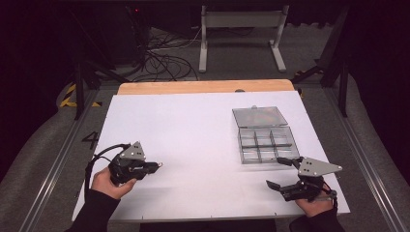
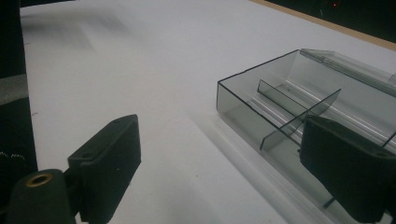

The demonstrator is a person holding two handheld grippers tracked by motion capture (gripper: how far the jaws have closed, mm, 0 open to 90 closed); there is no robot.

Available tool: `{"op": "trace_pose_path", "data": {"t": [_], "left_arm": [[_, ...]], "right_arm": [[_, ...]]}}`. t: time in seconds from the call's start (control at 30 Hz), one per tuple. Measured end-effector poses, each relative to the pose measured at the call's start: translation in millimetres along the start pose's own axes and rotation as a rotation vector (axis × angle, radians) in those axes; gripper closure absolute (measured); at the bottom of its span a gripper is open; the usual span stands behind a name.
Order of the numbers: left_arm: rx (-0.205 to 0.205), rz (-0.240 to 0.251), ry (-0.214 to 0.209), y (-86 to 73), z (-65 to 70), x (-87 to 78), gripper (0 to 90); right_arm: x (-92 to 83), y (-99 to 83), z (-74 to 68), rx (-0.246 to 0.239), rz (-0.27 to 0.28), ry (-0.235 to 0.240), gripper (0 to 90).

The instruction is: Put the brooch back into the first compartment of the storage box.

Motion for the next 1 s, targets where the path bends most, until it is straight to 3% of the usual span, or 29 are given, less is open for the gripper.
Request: {"op": "trace_pose_path", "data": {"t": [0.6,1.0], "left_arm": [[-0.018,0.087,-0.021,33.2,7.3,3.6,83.4],[-0.004,0.11,-0.035,59.5,15.3,10.2,83.4]], "right_arm": [[1.5,0.1,-1.1,-0.007,-0.005,0.006,12.9],[2.0,-0.1,-1.7,-0.008,-0.007,0.008,12.9]]}}
Point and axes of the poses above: each handheld gripper's, and its own axes: x roughly forward along the jaws, y roughly out of its top, z roughly to its right, the point moved 8 cm from there along x, roughly forward along the jaws, and after that the axes turned 8 degrees about y, right-handed, at the moved point
